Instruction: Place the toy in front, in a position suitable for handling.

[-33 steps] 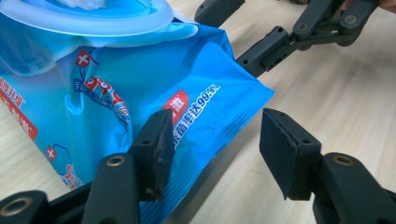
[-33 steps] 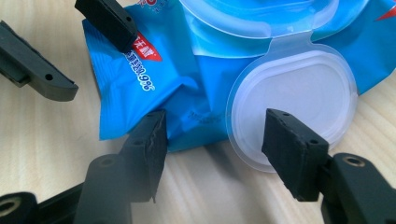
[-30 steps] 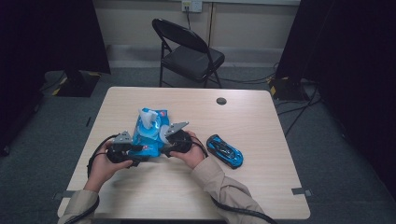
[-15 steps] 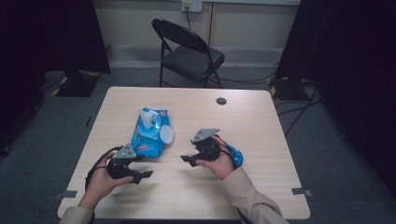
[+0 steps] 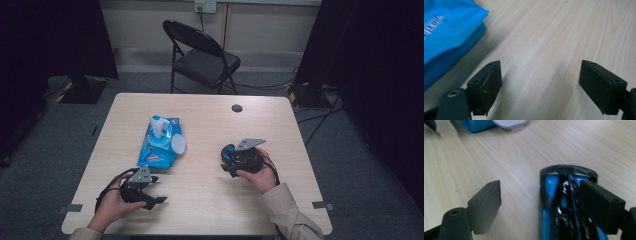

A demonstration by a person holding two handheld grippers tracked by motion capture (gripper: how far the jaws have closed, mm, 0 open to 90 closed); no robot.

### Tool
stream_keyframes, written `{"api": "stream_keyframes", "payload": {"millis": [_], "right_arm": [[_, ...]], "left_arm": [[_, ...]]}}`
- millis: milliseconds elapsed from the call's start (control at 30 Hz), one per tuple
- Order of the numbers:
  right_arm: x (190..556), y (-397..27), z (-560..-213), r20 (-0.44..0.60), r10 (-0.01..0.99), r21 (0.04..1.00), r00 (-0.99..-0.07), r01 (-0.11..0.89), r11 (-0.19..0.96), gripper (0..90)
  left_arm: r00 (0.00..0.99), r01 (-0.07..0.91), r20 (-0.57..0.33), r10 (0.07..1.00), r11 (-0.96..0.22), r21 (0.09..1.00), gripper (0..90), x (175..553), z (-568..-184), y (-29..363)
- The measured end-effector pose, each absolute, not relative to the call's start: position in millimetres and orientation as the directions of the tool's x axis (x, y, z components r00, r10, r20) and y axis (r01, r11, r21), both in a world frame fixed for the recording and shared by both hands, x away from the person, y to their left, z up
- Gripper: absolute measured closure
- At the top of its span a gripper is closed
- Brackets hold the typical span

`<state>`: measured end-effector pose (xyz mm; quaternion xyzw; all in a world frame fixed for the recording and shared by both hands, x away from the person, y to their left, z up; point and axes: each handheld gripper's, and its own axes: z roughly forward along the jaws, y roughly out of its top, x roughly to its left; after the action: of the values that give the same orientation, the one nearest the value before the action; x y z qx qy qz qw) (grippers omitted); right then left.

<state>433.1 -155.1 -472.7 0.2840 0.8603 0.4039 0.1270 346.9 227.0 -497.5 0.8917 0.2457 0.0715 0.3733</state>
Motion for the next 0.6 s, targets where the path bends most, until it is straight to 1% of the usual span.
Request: {"api": "stream_keyframes", "payload": {"millis": [33, 100, 267, 333, 533, 600], "right_arm": [[433.9, -158.9, -473.4, 0.010, 0.599, 0.767, -0.801, 0.390, 0.509, 18.7], [435.2, -165.7, -475.9, 0.010, 0.611, 0.765, -0.792, 0.399, 0.505, 18.5], [438.5, -179.4, -484.0, 0.010, 0.649, 0.760, -0.761, 0.428, 0.490, 17.6], [439.4, -181.3, -486.7, 0.022, 0.651, 0.758, -0.759, 0.438, 0.484, 17.5], [440.8, -183.9, -496.5, -0.001, 0.656, 0.736, -0.755, 0.443, 0.512, 16.9], [442.1, -186.6, -500.4, 0.015, 0.660, 0.728, -0.751, 0.461, 0.508, 16.9]], "left_arm": [[0.871, 0.384, -0.051, 0.488, -0.613, 0.691, 18.2, 346.4, -499.5, 226.5], [0.879, 0.359, -0.030, 0.476, -0.618, 0.699, 15.5, 346.0, -501.3, 225.4], [0.886, 0.341, -0.020, 0.464, -0.619, 0.708, 14.7, 345.6, -503.0, 226.2], [0.885, 0.340, -0.023, 0.464, -0.614, 0.712, 13.4, 345.0, -503.8, 225.8], [0.889, 0.330, -0.026, 0.457, -0.601, 0.728, 10.8, 344.4, -506.4, 226.2], [0.889, 0.328, -0.025, 0.457, -0.599, 0.730, 10.5, 344.6, -506.7, 226.3]]}}
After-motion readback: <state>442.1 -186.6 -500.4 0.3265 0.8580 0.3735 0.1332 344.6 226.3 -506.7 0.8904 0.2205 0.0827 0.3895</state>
